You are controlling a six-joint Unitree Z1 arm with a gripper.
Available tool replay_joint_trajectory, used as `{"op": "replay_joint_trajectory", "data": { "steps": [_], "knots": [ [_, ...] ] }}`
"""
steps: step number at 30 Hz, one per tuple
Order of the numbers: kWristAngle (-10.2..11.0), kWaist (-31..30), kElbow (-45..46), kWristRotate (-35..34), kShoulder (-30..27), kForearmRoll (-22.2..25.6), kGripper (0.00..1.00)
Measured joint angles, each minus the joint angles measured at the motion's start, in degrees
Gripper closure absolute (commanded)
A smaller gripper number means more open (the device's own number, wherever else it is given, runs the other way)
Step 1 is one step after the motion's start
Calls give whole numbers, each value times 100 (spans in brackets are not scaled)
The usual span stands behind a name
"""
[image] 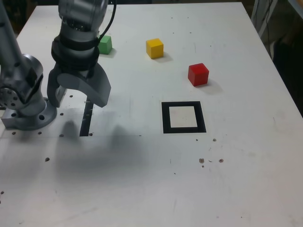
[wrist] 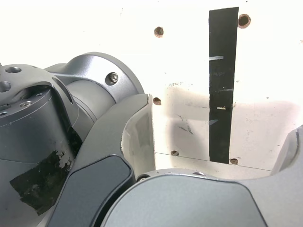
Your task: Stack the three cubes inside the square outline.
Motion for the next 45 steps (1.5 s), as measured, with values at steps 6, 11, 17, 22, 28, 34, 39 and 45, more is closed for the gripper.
{"op": "replay_joint_trajectory", "data": {
  "steps": [6, 11, 17, 22, 28, 34, 39, 45],
  "knots": [
    [-5, 0, 9, 8, 0, -16, 1],
    [-17, 0, 39, 8, 0, -78, 1],
    [240, 0, -373, 45, 146, -24, 5],
    [459, 1, -895, 184, 351, 115, 5],
    [526, 3, -1475, 377, 597, 307, 5],
    [455, 94, -2523, 557, 1158, 673, 3],
    [393, 338, -3416, 694, 1502, 1046, 1],
    [357, 702, -4447, 748, 1984, 1413, 1]
  ]
}}
